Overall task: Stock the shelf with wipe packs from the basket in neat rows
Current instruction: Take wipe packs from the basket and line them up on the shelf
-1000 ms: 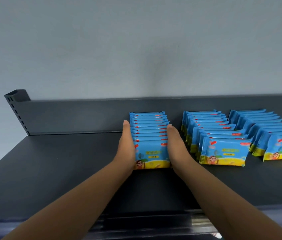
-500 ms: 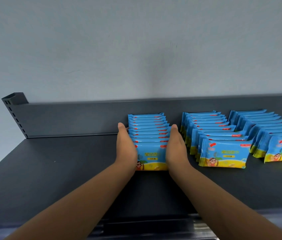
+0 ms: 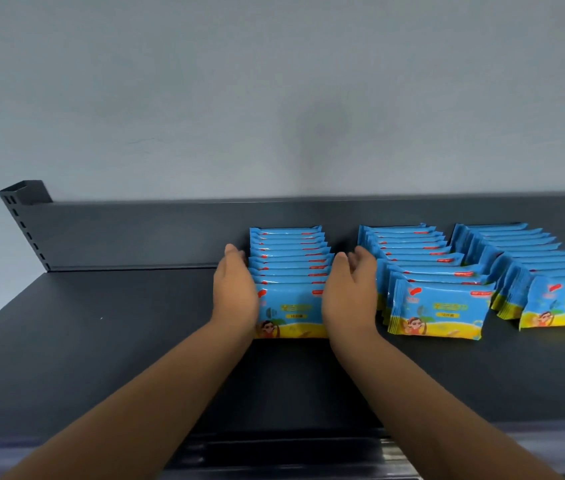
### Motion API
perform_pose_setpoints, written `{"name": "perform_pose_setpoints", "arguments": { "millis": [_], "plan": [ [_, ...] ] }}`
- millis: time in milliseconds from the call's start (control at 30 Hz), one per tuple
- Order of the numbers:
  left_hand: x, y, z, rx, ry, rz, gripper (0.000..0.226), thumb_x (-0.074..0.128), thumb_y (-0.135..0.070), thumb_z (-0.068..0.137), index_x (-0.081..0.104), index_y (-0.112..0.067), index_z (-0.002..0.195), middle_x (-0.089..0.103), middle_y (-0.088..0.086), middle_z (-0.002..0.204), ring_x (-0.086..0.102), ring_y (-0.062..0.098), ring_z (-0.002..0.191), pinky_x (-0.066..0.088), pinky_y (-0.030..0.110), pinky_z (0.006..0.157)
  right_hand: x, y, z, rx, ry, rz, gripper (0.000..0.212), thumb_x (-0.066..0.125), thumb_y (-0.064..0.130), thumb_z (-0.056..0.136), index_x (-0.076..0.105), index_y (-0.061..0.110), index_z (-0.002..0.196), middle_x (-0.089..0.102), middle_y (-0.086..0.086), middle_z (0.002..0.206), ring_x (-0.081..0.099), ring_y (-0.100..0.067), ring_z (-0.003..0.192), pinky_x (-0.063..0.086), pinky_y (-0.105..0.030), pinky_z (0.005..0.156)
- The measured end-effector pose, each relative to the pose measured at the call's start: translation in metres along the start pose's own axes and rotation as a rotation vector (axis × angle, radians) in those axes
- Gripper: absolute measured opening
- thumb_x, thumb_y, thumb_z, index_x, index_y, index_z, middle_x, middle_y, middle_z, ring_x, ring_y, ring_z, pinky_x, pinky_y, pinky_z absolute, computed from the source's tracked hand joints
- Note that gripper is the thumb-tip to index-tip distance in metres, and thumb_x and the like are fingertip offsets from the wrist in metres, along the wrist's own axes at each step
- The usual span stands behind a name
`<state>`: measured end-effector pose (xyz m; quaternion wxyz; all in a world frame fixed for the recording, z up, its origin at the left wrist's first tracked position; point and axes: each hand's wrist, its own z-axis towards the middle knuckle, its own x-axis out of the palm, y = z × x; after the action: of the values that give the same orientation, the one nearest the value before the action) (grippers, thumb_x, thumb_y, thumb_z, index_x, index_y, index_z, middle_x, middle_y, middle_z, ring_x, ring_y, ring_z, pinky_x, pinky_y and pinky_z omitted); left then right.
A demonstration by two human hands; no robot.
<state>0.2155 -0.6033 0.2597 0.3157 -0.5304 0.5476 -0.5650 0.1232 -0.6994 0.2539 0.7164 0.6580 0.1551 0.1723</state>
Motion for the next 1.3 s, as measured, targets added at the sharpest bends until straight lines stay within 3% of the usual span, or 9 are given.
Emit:
{"name": "perform_pose_setpoints", "arguments": {
  "millis": [67, 133, 233, 333, 500, 667, 933, 1100, 1300],
  "plan": [
    [-0.01, -0.013, -0.01, 0.177, 0.021, 0.223, 0.033, 0.035, -0.045, 0.108, 0.063, -0.029, 0.1, 0.07, -0.011, 0.091, 0.068, -0.006, 0.078, 0.049, 0.01, 0.069, -0.008, 0.007, -0.007, -0.166, 0.015, -0.159, 0.056, 0.049, 0.033, 0.105, 0.031, 0.026, 0.158, 0.04, 0.008, 0.16, 0.039, -0.009, 0.144, 0.035, -0.035, 0.119],
    [-0.024, -0.027, -0.021, 0.344, 0.052, 0.512, 0.029, 0.038, -0.045, 0.107, 0.061, -0.03, 0.096, 0.062, -0.018, 0.09, 0.058, -0.008, 0.083, 0.037, 0.004, 0.066, -0.015, 0.015, -0.018, -0.376, 0.077, -0.397, 0.054, 0.049, 0.037, 0.104, 0.034, 0.028, 0.155, 0.044, 0.009, 0.155, 0.041, -0.008, 0.141, 0.038, -0.034, 0.116],
    [-0.058, -0.038, -0.034, 0.539, 0.119, 0.964, 0.035, 0.039, -0.052, 0.103, 0.065, -0.03, 0.108, 0.067, -0.017, 0.105, 0.057, 0.0, 0.105, 0.042, 0.013, 0.087, -0.014, 0.026, -0.035, -0.636, 0.308, -0.687, 0.049, 0.043, 0.045, 0.104, 0.045, 0.024, 0.148, 0.052, 0.005, 0.149, 0.043, -0.013, 0.141, 0.04, -0.037, 0.115],
    [-0.096, -0.038, -0.049, 0.635, 0.026, 1.279, 0.07, 0.025, -0.067, 0.093, 0.062, -0.023, 0.134, 0.061, -0.003, 0.141, 0.045, 0.016, 0.141, 0.034, 0.04, 0.118, 0.009, 0.031, -0.053, -0.86, 0.505, -0.789, 0.055, 0.04, 0.049, 0.101, 0.056, 0.018, 0.145, 0.051, -0.001, 0.154, 0.037, -0.019, 0.149, 0.03, -0.038, 0.122],
    [-0.167, -0.031, -0.093, 0.506, -0.293, 1.468, 0.077, 0.018, -0.07, 0.093, 0.048, -0.025, 0.149, 0.038, -0.004, 0.161, 0.024, 0.017, 0.154, 0.022, 0.047, 0.123, 0.059, 0.029, -0.096, -1.011, 0.779, -0.782, 0.055, 0.042, 0.047, 0.103, 0.051, 0.017, 0.148, 0.05, -0.003, 0.155, 0.035, -0.021, 0.15, 0.031, -0.045, 0.121],
    [-0.236, -0.014, -0.153, 0.286, -0.594, 1.43, 0.079, 0.015, -0.069, 0.094, 0.038, -0.024, 0.155, 0.028, -0.003, 0.166, 0.013, 0.017, 0.156, 0.019, 0.048, 0.125, 0.101, 0.025, -0.161, -1.081, 1.113, -0.751, 0.061, 0.032, 0.051, 0.106, 0.031, 0.021, 0.159, 0.031, 0.001, 0.166, 0.013, -0.017, 0.157, 0.011, -0.037, 0.128],
    [-0.328, 0.053, -0.273, -0.065, -0.956, 1.306, 0.076, 0.02, -0.068, 0.098, 0.038, -0.02, 0.154, 0.026, -0.003, 0.167, 0.01, 0.014, 0.156, 0.022, 0.042, 0.125, 0.146, -0.019, -0.303, -1.171, 1.565, -0.508, 0.059, 0.042, 0.049, 0.106, 0.034, 0.02, 0.158, 0.035, 0.003, 0.164, 0.017, -0.016, 0.156, 0.021, -0.035, 0.124],
    [-0.379, 0.089, -0.325, -0.221, -1.104, 1.093, 0.06, 0.038, -0.051, 0.102, 0.041, -0.018, 0.153, 0.031, -0.001, 0.165, 0.019, 0.015, 0.154, 0.021, 0.038, 0.125, 0.161, -0.058, -0.38, -1.026, 1.832, -0.454, 0.052, 0.044, 0.046, 0.105, 0.04, 0.024, 0.152, 0.041, 0.006, 0.158, 0.027, -0.014, 0.152, 0.034, -0.036, 0.117],
    [-0.448, 0.125, -0.358, -0.291, -1.176, 0.806, 0.049, 0.052, -0.031, 0.102, 0.048, -0.019, 0.149, 0.044, -0.003, 0.155, 0.041, 0.015, 0.142, 0.038, 0.041, 0.118, 0.19, -0.107, -0.43, -0.701, 2.015, -0.629, 0.053, 0.043, 0.048, 0.106, 0.038, 0.029, 0.155, 0.043, 0.008, 0.158, 0.042, -0.014, 0.143, 0.043, -0.04, 0.11]
  ]
}}
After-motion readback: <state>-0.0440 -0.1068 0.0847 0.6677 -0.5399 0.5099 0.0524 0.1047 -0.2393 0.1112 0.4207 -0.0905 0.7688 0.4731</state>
